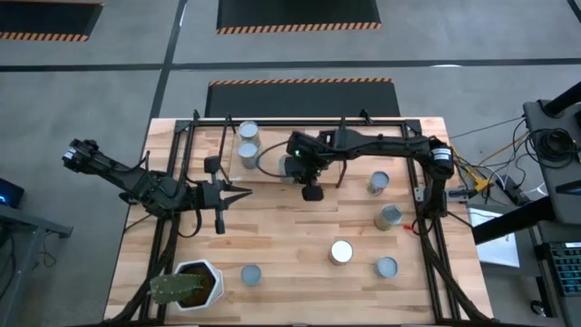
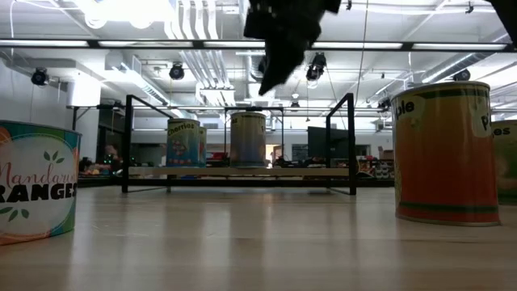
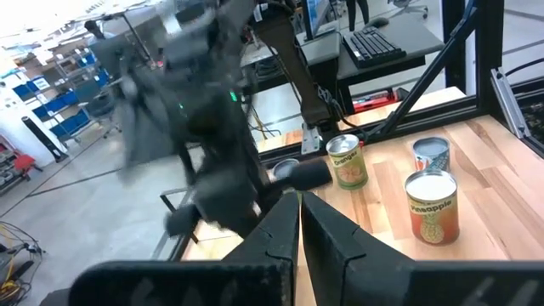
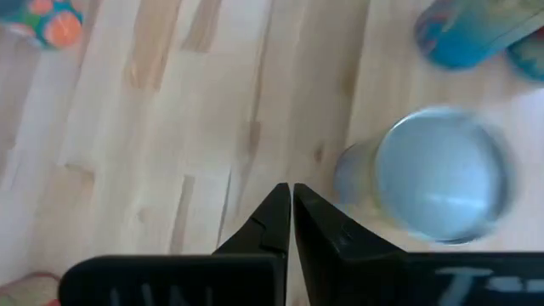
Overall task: Pick and place cans onto a shelf
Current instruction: Put the canned peaches on the shelf
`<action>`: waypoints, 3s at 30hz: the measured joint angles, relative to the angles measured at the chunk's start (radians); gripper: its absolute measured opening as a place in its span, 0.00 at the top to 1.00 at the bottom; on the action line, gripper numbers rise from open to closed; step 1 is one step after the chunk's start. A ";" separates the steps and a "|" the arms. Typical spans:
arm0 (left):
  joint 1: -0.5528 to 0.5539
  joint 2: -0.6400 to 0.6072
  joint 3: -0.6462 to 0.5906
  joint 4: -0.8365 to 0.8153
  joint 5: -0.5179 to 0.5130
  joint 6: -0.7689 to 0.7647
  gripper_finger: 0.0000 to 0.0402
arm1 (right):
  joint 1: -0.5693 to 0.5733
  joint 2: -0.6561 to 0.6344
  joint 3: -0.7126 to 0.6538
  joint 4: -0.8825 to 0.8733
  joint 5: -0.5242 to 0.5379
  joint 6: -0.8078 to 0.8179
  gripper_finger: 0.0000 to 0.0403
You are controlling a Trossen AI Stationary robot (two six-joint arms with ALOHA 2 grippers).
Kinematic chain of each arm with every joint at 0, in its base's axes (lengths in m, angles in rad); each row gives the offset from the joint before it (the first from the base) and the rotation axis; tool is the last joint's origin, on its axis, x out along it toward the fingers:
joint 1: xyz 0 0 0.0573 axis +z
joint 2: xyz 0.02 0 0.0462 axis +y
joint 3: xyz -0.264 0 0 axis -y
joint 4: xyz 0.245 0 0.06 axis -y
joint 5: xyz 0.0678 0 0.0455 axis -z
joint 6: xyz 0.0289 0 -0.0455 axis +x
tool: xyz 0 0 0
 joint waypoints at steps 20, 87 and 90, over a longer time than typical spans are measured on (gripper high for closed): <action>0.000 0.001 0.000 0.000 0.000 0.000 1.00 | -0.079 -0.029 -0.134 0.223 0.391 -0.040 0.98; 0.000 0.005 0.000 -0.003 0.000 0.019 1.00 | -0.138 0.123 -0.181 0.762 0.236 -0.087 0.98; 0.000 0.006 0.000 -0.003 0.000 0.019 1.00 | -0.164 0.124 -0.182 0.781 0.235 -0.092 0.98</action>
